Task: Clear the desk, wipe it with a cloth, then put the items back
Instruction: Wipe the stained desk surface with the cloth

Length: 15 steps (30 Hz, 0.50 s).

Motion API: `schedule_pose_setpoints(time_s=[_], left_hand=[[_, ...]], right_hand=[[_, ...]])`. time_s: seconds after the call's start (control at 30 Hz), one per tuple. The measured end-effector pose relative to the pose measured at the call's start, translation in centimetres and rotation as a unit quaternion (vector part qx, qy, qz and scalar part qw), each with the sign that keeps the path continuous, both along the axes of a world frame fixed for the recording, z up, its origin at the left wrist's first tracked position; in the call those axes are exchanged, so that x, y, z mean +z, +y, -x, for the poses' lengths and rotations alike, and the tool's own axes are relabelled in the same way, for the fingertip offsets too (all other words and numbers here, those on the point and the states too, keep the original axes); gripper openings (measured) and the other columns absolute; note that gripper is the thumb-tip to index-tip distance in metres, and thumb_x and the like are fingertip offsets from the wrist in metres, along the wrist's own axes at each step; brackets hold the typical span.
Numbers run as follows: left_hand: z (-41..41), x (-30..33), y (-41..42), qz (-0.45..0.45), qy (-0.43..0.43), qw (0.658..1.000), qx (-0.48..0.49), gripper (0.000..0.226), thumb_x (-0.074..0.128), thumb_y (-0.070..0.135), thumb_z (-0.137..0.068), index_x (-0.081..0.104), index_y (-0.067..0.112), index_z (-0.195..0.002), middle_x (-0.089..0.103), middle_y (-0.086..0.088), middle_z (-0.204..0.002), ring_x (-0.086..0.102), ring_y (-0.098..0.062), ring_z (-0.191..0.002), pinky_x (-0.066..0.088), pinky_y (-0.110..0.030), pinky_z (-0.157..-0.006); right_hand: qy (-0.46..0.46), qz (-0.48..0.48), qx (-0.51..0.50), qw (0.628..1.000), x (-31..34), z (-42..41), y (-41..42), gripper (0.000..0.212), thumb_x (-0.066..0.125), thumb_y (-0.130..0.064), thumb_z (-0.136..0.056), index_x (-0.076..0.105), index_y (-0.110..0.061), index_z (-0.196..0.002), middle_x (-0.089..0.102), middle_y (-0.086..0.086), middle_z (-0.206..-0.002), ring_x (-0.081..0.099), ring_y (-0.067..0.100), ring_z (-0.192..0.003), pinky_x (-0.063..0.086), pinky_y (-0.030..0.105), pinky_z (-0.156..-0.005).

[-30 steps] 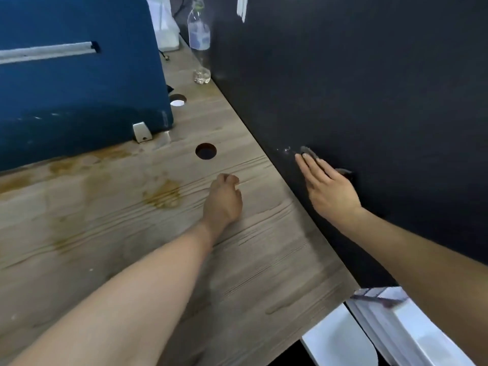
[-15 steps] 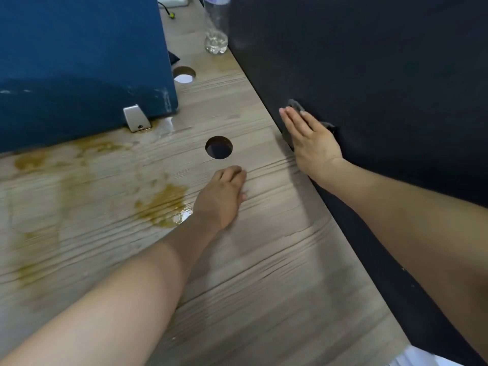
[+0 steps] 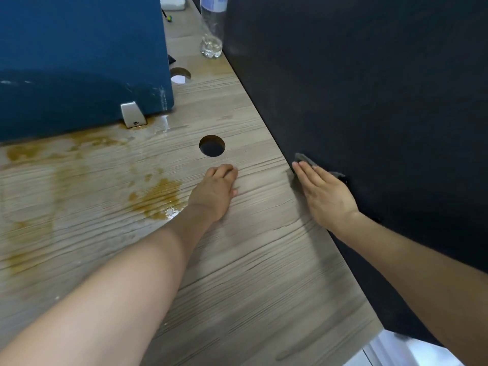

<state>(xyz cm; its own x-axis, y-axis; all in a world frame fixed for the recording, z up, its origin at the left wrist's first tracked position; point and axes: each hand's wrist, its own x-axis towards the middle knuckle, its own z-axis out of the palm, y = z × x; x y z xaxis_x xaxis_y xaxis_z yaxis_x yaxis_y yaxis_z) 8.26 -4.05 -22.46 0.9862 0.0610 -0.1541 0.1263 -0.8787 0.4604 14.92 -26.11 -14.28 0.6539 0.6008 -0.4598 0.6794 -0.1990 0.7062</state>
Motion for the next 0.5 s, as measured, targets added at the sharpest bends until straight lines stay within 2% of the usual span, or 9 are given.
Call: schedule_pose_setpoints(time_s=[0.17,0.5], left_hand=[[-0.1,0.1,0.1,0.008,0.001,1.0,0.005,0.052,0.043,0.028,-0.099,0.026,0.018,-0.147,0.026,0.004,-0.149,0.024,-0.02,-0.132,0.03,-0.032,-0.109],[0.1,-0.7,0.7,-0.005,-0.027,1.0,-0.007,0.053,0.038,0.035,-0.099,0.022,0.022,-0.148,0.023,0.009,-0.149,0.021,-0.015,-0.132,0.037,-0.032,-0.105]], right_hand=[[0.008,-0.002,0.007,1.0,0.0,-1.1,1.4,0.054,0.015,-0.024,-0.1,0.004,-0.002,-0.149,-0.017,0.016,-0.156,-0.016,0.027,-0.144,-0.006,0.04,-0.116],[-0.026,-0.082,-0.01,0.996,-0.1,-10.3,11.8,0.052,0.015,-0.025,-0.101,0.006,-0.009,-0.15,-0.012,0.007,-0.158,-0.011,0.02,-0.145,-0.004,0.037,-0.118]])
